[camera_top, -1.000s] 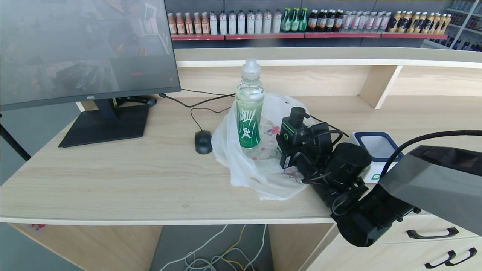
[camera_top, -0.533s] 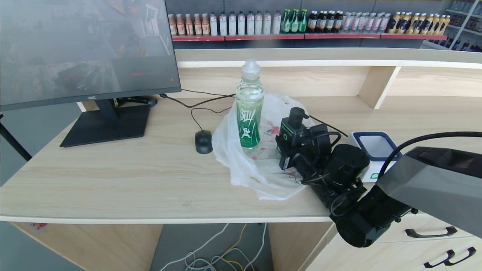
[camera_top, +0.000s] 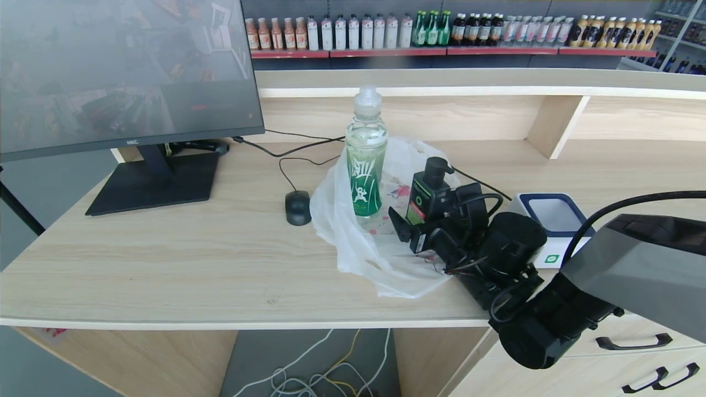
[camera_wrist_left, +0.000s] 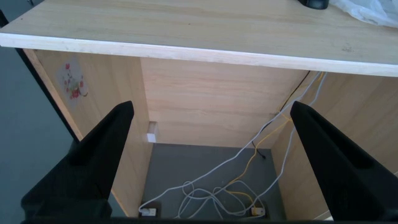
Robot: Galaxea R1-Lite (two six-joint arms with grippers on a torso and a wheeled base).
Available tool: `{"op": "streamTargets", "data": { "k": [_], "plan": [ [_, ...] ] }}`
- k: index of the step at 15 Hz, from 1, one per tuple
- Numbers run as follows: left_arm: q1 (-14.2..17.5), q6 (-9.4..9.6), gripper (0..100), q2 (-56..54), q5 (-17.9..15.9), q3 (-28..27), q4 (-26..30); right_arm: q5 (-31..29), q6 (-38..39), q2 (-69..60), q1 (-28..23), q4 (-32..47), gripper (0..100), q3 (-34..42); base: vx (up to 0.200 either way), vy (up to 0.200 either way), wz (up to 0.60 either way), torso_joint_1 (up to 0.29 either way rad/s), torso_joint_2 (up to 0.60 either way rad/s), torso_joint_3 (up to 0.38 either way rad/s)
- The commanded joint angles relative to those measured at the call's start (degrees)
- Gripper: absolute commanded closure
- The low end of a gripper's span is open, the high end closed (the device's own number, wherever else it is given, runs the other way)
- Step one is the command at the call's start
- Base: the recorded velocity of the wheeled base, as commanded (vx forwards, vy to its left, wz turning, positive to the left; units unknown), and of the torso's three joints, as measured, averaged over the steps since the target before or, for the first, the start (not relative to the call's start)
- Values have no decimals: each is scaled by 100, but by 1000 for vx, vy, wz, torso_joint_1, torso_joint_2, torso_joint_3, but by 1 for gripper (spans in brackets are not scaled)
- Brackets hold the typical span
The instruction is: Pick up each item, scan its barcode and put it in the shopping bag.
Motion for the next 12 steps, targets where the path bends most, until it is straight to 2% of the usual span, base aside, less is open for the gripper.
{"op": "streamTargets", "data": {
  "k": [1,5,9,12],
  "plan": [
    [2,-2,0,-2,0,0,0,-2,-10,-444,132,-53,0,149,0,0,0,0,0,0],
    [2,7,0,-2,0,0,0,-2,-10,-1446,299,-53,0,835,0,0,0,0,0,0],
    [2,7,0,-2,0,0,0,-2,-28,-2659,694,-53,0,1898,0,0,0,0,0,0],
    [2,-2,0,-2,0,0,-9,51,-19,-3802,826,-53,0,3014,0,0,0,0,0,0]
  ]
}}
